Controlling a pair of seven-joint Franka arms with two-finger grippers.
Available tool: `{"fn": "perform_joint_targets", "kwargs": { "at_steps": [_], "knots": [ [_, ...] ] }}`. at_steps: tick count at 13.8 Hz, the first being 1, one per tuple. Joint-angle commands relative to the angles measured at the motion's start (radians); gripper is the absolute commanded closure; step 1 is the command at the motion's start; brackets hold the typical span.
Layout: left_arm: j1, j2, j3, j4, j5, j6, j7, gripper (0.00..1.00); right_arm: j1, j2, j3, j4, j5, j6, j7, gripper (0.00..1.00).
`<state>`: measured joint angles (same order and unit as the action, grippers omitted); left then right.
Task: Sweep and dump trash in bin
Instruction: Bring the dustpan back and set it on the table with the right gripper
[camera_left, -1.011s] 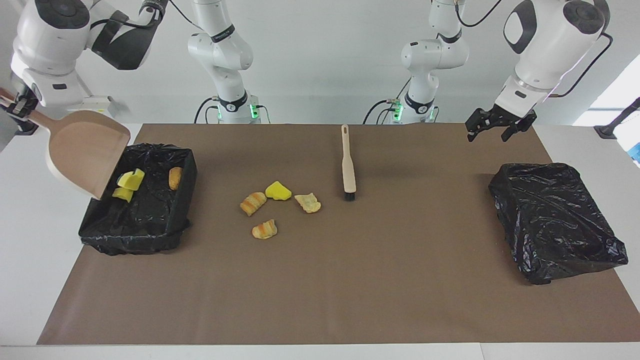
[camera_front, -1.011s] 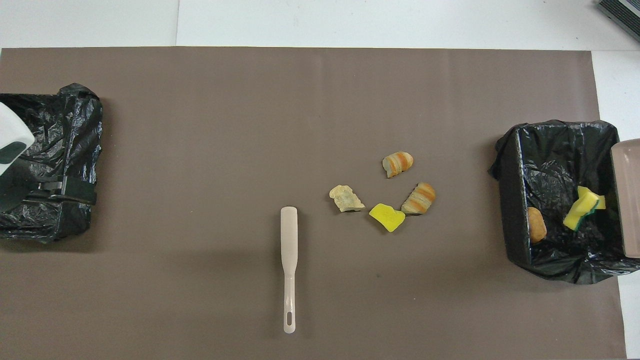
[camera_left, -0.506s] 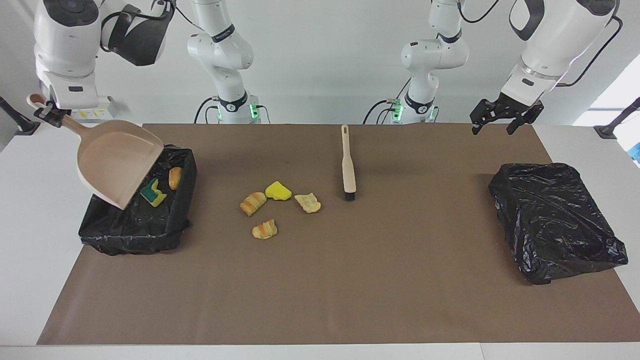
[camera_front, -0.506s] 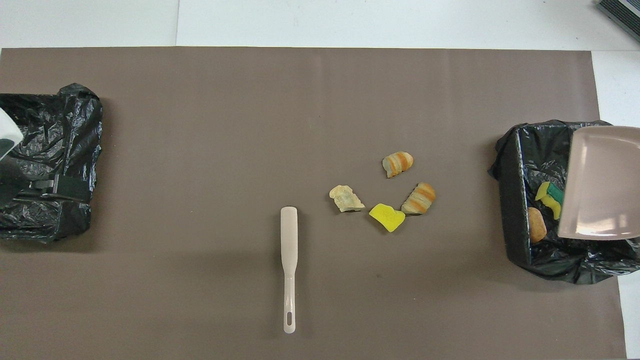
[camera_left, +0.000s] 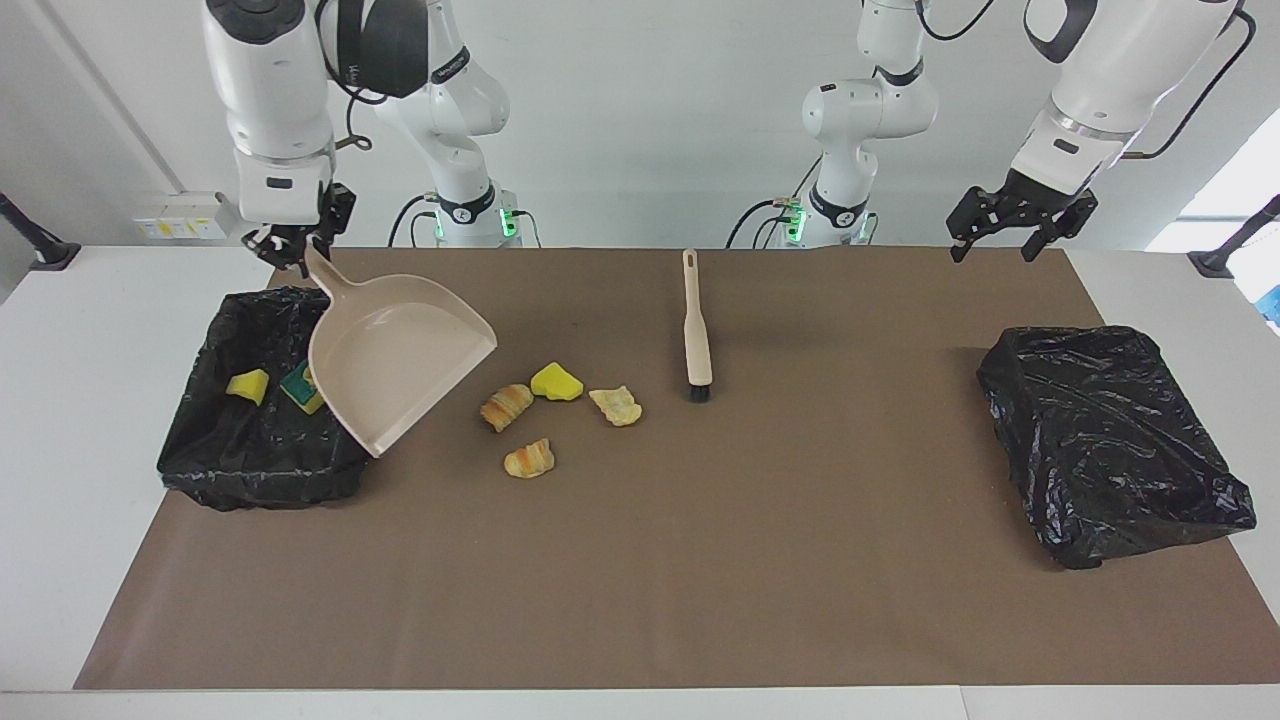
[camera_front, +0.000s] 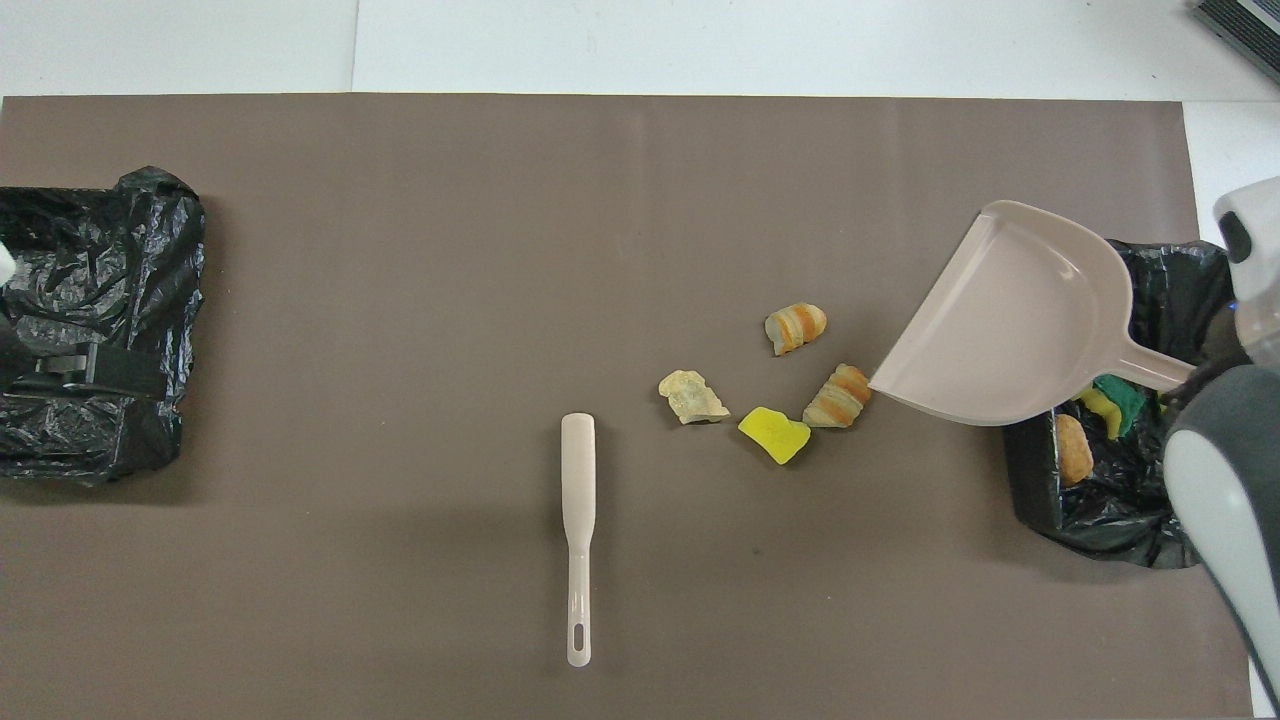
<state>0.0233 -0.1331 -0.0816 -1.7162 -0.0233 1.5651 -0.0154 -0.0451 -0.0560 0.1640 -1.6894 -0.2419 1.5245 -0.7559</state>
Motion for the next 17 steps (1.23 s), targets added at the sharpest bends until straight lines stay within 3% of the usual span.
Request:
{"fn": "perform_joint_targets", "kwargs": {
  "at_steps": [1,4,8,17],
  "knots": [
    [0.010,-0.006,-0.006,0.029,0.017,-0.046,-0.005,0.00,0.065,0.028,0.000,0.002,0.082,0.064,0.236,1.00],
    [0.010,-0.011,-0.007,0.027,0.017,-0.049,-0.006,0.00,0.166,0.109,0.000,0.017,0.128,0.190,0.523,1.00],
    [0.007,-0.011,-0.014,0.030,0.017,-0.040,-0.006,0.00,0.296,0.284,0.000,0.135,0.118,0.250,0.882,1.00],
    [0.009,-0.011,-0.012,0.030,0.017,-0.040,-0.006,0.00,0.467,0.565,0.000,0.274,0.119,0.468,1.292,1.00]
  ]
}}
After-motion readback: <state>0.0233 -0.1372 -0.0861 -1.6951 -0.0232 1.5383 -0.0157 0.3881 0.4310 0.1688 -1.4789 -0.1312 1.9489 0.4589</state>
